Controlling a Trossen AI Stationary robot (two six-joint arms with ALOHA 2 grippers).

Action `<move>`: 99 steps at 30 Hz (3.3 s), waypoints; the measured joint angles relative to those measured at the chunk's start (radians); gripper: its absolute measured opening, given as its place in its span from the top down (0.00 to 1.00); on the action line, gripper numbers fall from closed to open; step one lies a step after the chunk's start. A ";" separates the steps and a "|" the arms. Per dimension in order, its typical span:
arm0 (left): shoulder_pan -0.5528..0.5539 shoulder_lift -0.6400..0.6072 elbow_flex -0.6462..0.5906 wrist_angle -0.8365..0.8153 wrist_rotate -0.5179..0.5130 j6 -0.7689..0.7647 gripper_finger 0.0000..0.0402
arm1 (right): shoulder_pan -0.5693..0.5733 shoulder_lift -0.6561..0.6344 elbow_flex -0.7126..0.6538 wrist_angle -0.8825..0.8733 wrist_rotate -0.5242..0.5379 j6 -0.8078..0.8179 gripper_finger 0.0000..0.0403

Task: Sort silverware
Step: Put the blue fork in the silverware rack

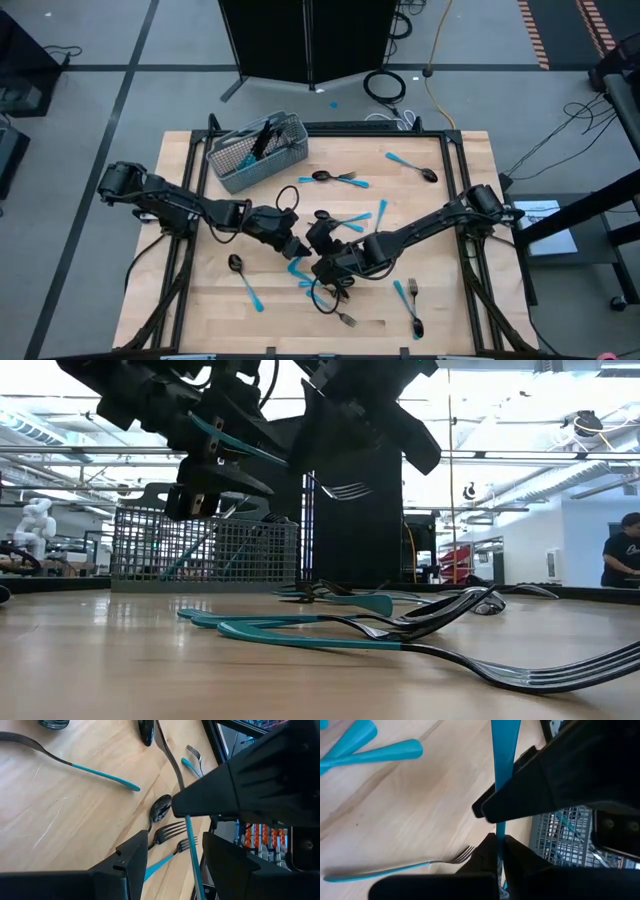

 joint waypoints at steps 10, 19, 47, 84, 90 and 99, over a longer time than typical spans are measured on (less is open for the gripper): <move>0.000 0.000 0.000 0.003 0.003 0.034 0.69 | 0.000 0.000 0.000 0.031 -0.027 -0.036 1.00; -0.001 0.000 0.000 0.010 0.009 0.143 0.98 | -0.001 0.000 0.000 0.032 -0.073 -0.039 1.00; 0.194 -0.210 0.106 0.008 -0.248 0.635 1.00 | 0.107 -0.231 0.001 -0.266 0.035 0.586 0.67; 0.698 -0.148 -0.241 0.669 -0.389 1.387 1.00 | 0.205 -0.340 -0.196 -0.242 0.235 0.778 0.73; 0.726 -0.075 -0.240 0.679 -0.387 1.339 1.00 | 0.205 -0.340 -0.196 -0.257 0.235 0.779 0.73; 0.726 -0.024 -0.241 0.656 -0.387 1.276 1.00 | 0.205 -0.340 -0.196 -0.258 0.235 0.779 0.73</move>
